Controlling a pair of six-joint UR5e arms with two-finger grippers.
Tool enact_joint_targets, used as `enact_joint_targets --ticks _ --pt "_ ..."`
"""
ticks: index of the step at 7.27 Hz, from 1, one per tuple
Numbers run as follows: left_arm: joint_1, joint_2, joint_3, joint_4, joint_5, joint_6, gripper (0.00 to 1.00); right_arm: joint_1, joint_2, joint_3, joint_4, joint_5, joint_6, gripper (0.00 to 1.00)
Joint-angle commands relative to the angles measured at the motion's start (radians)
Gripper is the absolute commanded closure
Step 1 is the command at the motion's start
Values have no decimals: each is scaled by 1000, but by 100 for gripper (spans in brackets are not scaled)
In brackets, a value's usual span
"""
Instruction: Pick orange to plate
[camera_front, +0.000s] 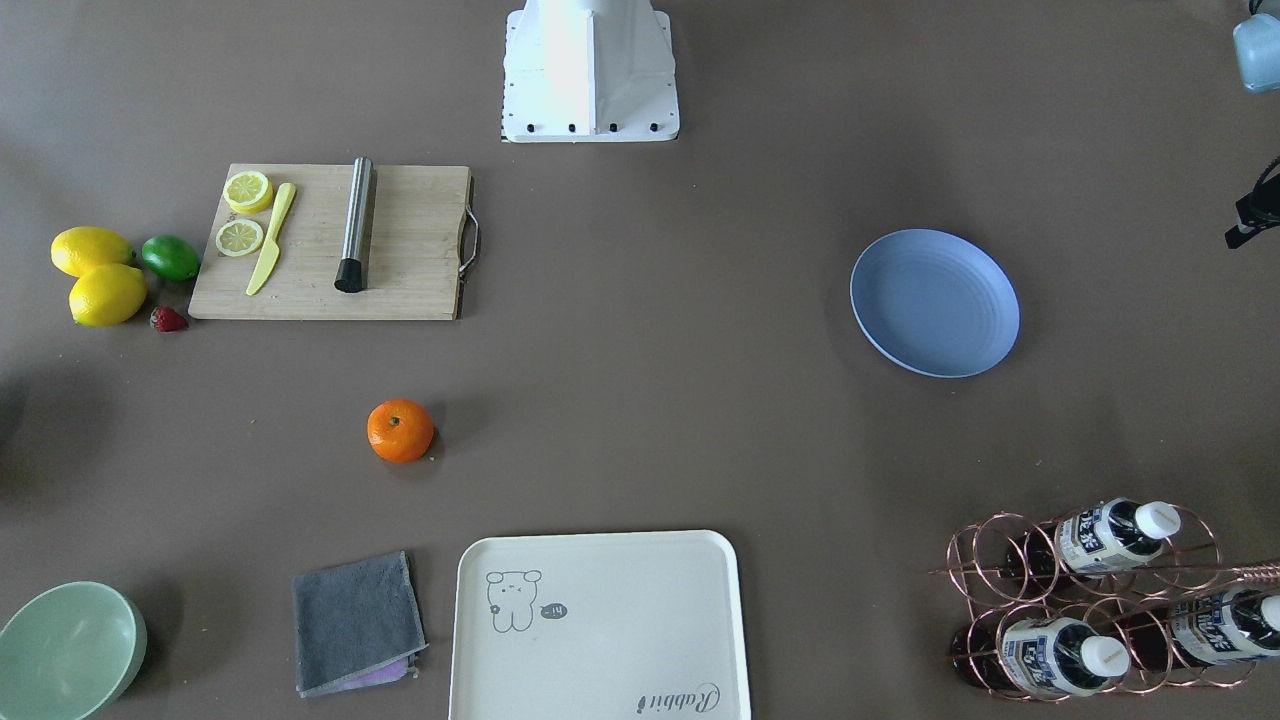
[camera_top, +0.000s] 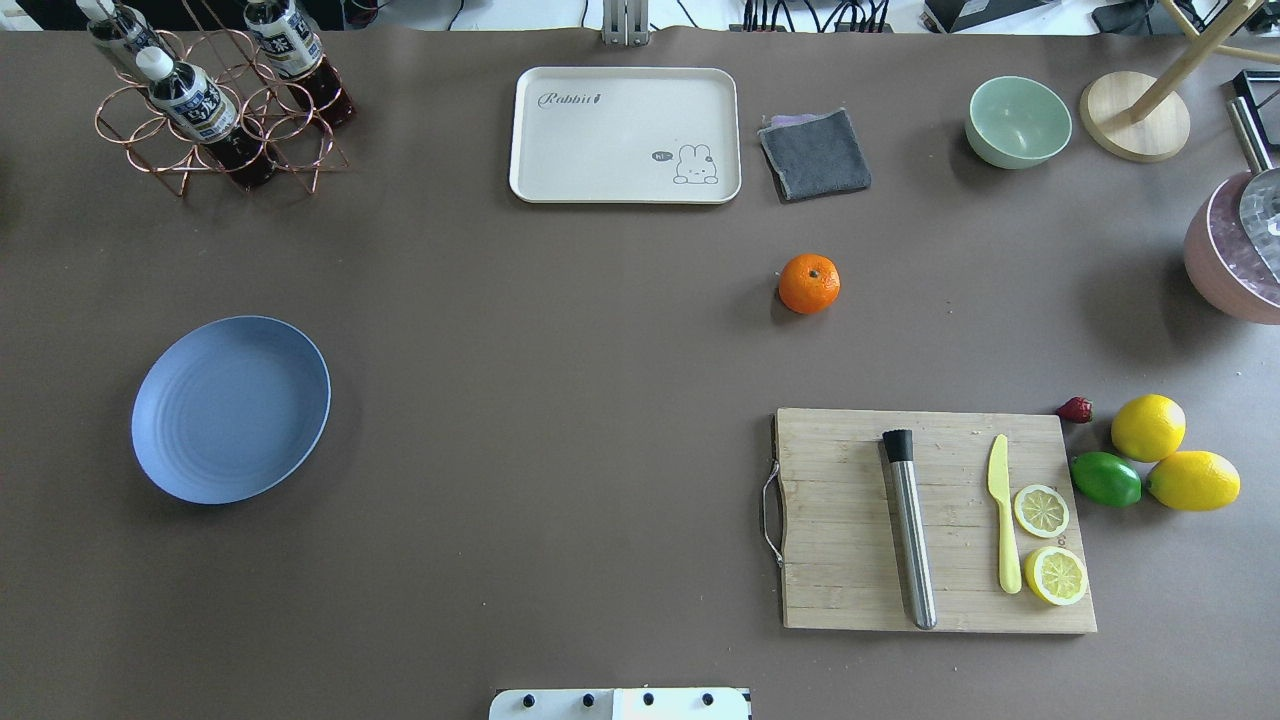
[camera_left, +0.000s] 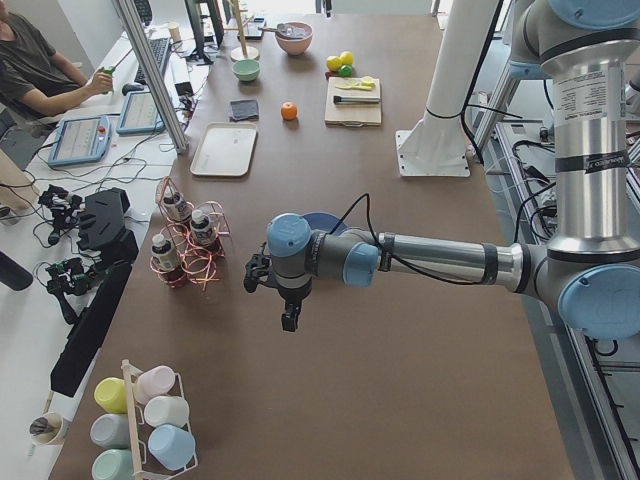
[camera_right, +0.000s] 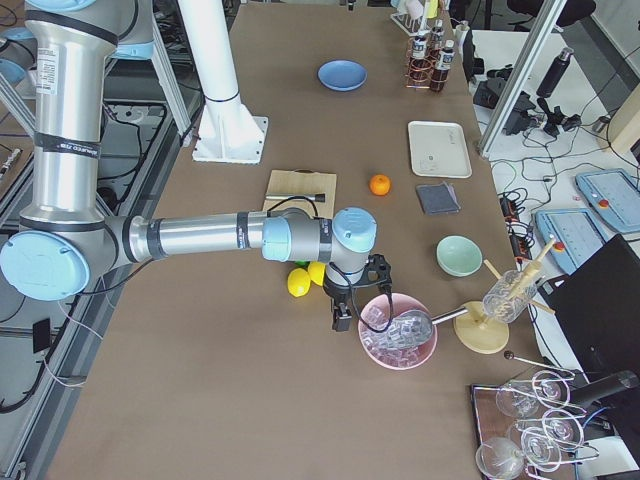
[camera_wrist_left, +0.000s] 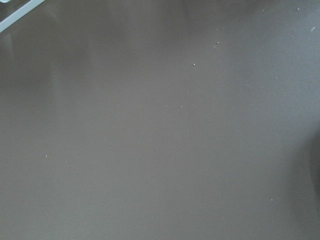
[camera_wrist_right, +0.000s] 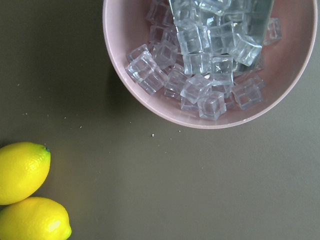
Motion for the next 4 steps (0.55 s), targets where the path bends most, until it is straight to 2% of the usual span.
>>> enact_joint_targets --ticks 1,2,4 --pt "0 0 -3 -3 -3 -4 2 -1 0 0 0 0 -5 0" --pt "2 0 -1 -4 -3 -24 2 -1 0 1 0 1 -3 0" --pt "29 3 8 -114 -3 -140 2 -1 0 -2 17 1 -5 0"
